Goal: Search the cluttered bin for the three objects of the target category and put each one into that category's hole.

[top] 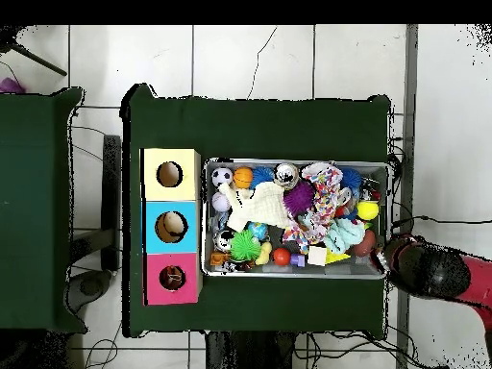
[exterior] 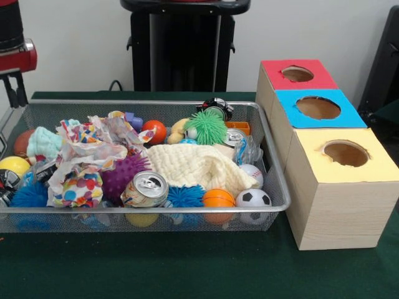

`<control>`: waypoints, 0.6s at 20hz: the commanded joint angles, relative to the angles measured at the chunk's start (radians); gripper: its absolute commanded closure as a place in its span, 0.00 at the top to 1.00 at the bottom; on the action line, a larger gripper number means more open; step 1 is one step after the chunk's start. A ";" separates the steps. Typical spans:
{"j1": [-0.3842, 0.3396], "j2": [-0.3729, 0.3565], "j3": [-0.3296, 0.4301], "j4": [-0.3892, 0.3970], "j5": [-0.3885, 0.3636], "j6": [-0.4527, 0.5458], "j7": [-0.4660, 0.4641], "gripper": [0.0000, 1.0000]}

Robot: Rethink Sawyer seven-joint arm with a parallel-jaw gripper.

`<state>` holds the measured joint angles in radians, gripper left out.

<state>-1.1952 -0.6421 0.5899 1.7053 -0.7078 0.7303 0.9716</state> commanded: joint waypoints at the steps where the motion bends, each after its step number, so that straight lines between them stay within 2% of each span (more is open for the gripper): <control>1: 0.005 0.123 0.000 -0.005 -0.028 -0.014 -0.066 0.00; 5: -0.014 0.147 0.008 -0.013 -0.035 -0.029 -0.081 0.00; 6: -0.028 0.152 0.019 -0.006 -0.033 -0.041 -0.089 1.00; 12: -0.034 0.158 0.025 -0.004 -0.038 -0.050 -0.089 1.00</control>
<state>-1.2093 -0.5313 0.5902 1.7050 -0.7135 0.7279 0.9716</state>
